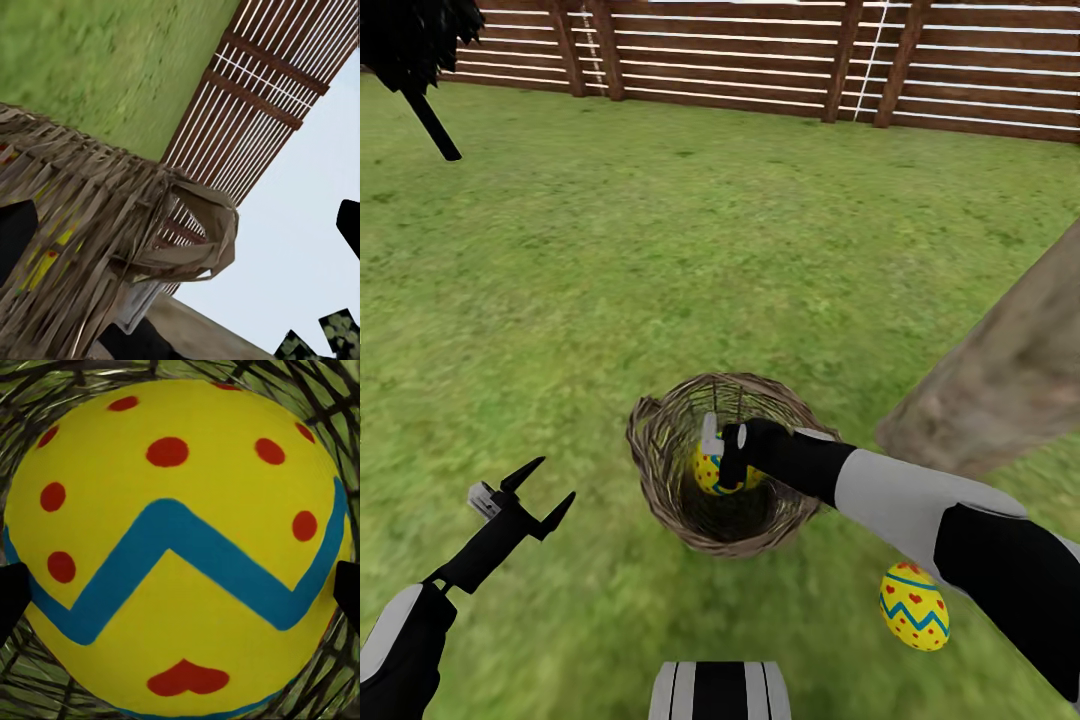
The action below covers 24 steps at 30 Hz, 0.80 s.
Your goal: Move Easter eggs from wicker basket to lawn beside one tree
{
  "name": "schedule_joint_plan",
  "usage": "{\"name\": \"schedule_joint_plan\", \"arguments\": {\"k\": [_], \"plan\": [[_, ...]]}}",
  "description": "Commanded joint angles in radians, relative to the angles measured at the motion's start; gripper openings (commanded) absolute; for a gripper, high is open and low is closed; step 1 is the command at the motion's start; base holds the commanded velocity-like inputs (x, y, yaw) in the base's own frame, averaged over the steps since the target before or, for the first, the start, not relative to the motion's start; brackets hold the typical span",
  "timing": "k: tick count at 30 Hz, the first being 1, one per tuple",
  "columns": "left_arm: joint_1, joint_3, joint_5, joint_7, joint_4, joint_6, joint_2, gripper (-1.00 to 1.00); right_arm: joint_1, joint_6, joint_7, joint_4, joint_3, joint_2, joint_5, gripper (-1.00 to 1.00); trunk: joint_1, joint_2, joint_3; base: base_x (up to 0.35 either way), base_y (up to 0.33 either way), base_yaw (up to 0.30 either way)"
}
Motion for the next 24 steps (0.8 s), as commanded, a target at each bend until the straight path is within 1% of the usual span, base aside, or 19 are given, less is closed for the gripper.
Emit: {"name": "schedule_joint_plan", "arguments": {"k": [1,4,9,12,14,19,24], "plan": [[-0.001,0.002,-0.010,-0.009,0.001,0.004,0.000,1.00,-0.001,0.005,-0.001,-0.001,0.003,-0.005,-0.006,-1.00,-0.001,0.000,0.003,0.000,0.000,0.000],[-0.001,0.002,-0.010,-0.009,0.001,0.004,0.000,1.00,-0.001,0.004,-0.002,-0.001,0.001,-0.008,-0.006,-1.00,-0.002,0.001,0.015,0.000,0.000,0.000],[-0.001,0.002,-0.009,-0.009,0.001,0.004,0.000,1.00,-0.001,0.004,-0.002,0.000,0.000,-0.007,-0.006,-1.00,-0.002,0.001,0.015,-0.010,0.000,0.000],[-0.001,0.002,-0.009,-0.009,0.001,0.004,0.000,1.00,-0.001,0.004,-0.002,0.000,0.001,-0.007,-0.006,-1.00,-0.002,0.001,0.015,-0.216,0.000,0.000],[-0.001,0.002,-0.009,-0.009,0.002,0.004,-0.001,1.00,-0.001,0.004,-0.002,0.000,0.001,-0.007,-0.006,-1.00,-0.002,0.001,0.015,-0.052,0.000,0.000],[-0.001,0.000,-0.011,-0.009,0.000,0.004,-0.002,1.00,-0.001,0.003,-0.005,0.000,0.002,-0.005,-0.006,-1.00,-0.004,0.002,0.034,-0.005,0.000,0.000],[-0.001,0.000,-0.012,-0.009,0.001,0.004,-0.002,1.00,-0.001,0.001,-0.003,0.002,-0.009,-0.006,-0.009,-1.00,-0.006,0.003,0.054,0.000,0.000,0.000]]}}
